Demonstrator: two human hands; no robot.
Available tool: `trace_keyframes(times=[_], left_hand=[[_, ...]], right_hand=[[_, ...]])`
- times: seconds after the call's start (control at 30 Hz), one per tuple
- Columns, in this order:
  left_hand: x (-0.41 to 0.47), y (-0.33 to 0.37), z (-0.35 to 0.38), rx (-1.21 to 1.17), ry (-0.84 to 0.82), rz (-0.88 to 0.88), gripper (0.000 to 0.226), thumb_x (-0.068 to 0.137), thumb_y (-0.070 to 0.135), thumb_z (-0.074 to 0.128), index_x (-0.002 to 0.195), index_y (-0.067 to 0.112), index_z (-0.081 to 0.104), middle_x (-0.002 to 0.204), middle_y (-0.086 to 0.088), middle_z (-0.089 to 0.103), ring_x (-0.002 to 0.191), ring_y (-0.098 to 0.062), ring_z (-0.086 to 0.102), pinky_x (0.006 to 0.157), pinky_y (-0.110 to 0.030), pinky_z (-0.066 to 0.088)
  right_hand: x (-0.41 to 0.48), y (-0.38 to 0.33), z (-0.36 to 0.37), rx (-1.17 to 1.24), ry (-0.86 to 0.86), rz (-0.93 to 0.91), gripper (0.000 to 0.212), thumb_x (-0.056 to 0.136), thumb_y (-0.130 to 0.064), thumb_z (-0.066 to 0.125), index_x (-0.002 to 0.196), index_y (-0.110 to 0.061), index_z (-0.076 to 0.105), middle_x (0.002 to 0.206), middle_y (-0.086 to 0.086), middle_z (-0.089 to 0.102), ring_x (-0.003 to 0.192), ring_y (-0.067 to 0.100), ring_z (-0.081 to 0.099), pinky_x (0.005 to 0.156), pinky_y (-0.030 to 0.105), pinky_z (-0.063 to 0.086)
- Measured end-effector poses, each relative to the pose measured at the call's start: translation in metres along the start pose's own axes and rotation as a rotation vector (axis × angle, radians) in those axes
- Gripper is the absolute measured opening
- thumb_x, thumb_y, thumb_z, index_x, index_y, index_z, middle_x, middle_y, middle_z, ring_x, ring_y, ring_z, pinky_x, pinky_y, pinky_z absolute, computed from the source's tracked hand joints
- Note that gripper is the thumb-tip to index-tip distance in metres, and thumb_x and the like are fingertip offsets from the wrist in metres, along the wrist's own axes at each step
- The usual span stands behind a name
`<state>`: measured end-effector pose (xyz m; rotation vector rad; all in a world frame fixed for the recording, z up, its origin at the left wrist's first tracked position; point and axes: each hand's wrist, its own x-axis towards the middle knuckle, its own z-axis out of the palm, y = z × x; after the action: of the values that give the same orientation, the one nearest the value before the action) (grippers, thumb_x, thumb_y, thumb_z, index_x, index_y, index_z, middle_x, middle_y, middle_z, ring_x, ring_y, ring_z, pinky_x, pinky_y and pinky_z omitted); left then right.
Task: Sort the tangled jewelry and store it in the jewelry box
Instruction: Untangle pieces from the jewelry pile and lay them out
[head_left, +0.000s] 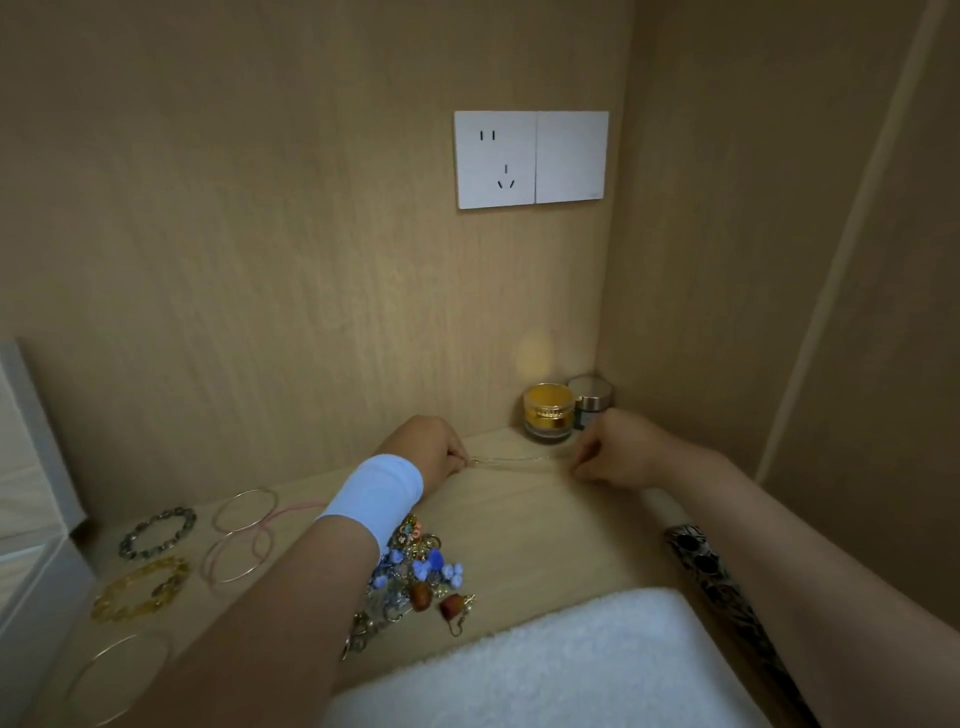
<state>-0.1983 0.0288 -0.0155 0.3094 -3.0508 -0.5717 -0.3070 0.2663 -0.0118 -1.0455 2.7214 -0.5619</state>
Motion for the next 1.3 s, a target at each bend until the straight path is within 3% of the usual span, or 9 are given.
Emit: trace_keyframes(times=[0.17, 0.33, 0.43, 0.5, 0.67, 0.87, 0.97, 1.07, 1.3], left_hand=[[0.001, -0.006, -0.002, 0.090, -0.006, 0.031, 0.025, 0.094, 0.028, 0.063, 0.116, 0.021, 0.074, 0.124, 0.008, 0.067, 0.113, -0.010, 0.060, 0.095, -0.016, 0.039], [0.001, -0.007, 0.004, 0.115, 0.082, 0.118, 0.032, 0.100, 0.031, 0.052, 0.125, 0.016, 0.068, 0.127, 0.000, 0.057, 0.118, -0.017, 0.053, 0.100, -0.023, 0.037], [0.003, -0.008, 0.009, 0.168, 0.002, 0.125, 0.037, 0.104, 0.032, 0.044, 0.126, 0.012, 0.066, 0.130, -0.003, 0.055, 0.119, -0.018, 0.051, 0.106, -0.029, 0.037], [0.004, -0.009, 0.011, 0.195, -0.018, 0.118, 0.039, 0.105, 0.032, 0.041, 0.132, 0.014, 0.062, 0.136, -0.001, 0.051, 0.124, -0.017, 0.047, 0.109, -0.026, 0.034], [0.010, -0.004, 0.016, 0.255, -0.054, 0.060, 0.049, 0.106, 0.043, 0.031, 0.139, 0.016, 0.055, 0.145, 0.002, 0.038, 0.137, -0.016, 0.029, 0.114, -0.033, 0.028], [0.007, -0.008, 0.020, 0.149, 0.059, 0.083, 0.043, 0.106, 0.029, 0.036, 0.146, 0.019, 0.046, 0.144, 0.001, 0.040, 0.137, -0.018, 0.030, 0.112, -0.026, 0.026], [-0.002, -0.011, 0.024, 0.173, 0.021, 0.141, 0.040, 0.106, 0.030, 0.037, 0.140, 0.019, 0.054, 0.140, 0.003, 0.046, 0.133, -0.016, 0.036, 0.110, -0.024, 0.026], [-0.004, -0.010, 0.025, 0.307, -0.010, 0.087, 0.048, 0.106, 0.039, 0.031, 0.145, 0.018, 0.047, 0.150, 0.003, 0.038, 0.139, -0.017, 0.030, 0.114, -0.033, 0.030], [-0.012, -0.005, 0.016, 0.359, -0.076, -0.028, 0.057, 0.105, 0.047, 0.022, 0.155, 0.021, 0.029, 0.160, 0.000, 0.024, 0.147, -0.022, 0.017, 0.117, -0.037, 0.024]], right_hand=[[0.005, 0.001, -0.003, -0.061, -0.073, 0.024, 0.009, 0.084, -0.025, 0.077, 0.092, -0.028, 0.079, 0.083, -0.018, 0.069, 0.078, -0.001, 0.060, 0.068, 0.017, 0.047], [0.005, -0.002, -0.007, -0.139, 0.060, 0.017, 0.023, 0.095, -0.023, 0.059, 0.108, -0.029, 0.077, 0.107, -0.010, 0.073, 0.098, 0.010, 0.063, 0.086, 0.029, 0.053], [0.006, -0.003, -0.003, -0.213, -0.029, 0.025, 0.036, 0.097, -0.015, 0.050, 0.120, -0.032, 0.073, 0.122, -0.010, 0.069, 0.111, 0.015, 0.060, 0.092, 0.029, 0.050], [0.006, -0.001, -0.002, -0.264, -0.052, 0.042, 0.039, 0.096, -0.013, 0.049, 0.120, -0.033, 0.073, 0.121, -0.009, 0.068, 0.112, 0.018, 0.060, 0.089, 0.030, 0.051], [0.012, 0.008, 0.004, -0.374, -0.003, 0.082, 0.027, 0.091, -0.013, 0.047, 0.095, -0.020, 0.073, 0.095, 0.003, 0.065, 0.090, 0.025, 0.061, 0.065, 0.028, 0.042], [0.002, 0.000, 0.003, -0.345, 0.037, 0.056, 0.037, 0.093, -0.010, 0.051, 0.124, -0.023, 0.067, 0.119, 0.007, 0.056, 0.108, 0.026, 0.058, 0.080, 0.032, 0.046], [-0.003, -0.004, 0.003, -0.374, 0.037, 0.027, 0.027, 0.094, -0.014, 0.051, 0.115, -0.020, 0.067, 0.116, 0.007, 0.051, 0.110, 0.027, 0.055, 0.087, 0.036, 0.050], [-0.005, -0.006, 0.007, -0.358, -0.047, 0.052, 0.022, 0.098, -0.022, 0.045, 0.107, -0.015, 0.064, 0.115, 0.008, 0.053, 0.109, 0.025, 0.052, 0.093, 0.039, 0.049], [-0.013, -0.009, 0.012, -0.329, -0.073, 0.092, 0.029, 0.101, -0.023, 0.042, 0.116, -0.013, 0.064, 0.122, 0.009, 0.057, 0.109, 0.022, 0.055, 0.095, 0.036, 0.048]])
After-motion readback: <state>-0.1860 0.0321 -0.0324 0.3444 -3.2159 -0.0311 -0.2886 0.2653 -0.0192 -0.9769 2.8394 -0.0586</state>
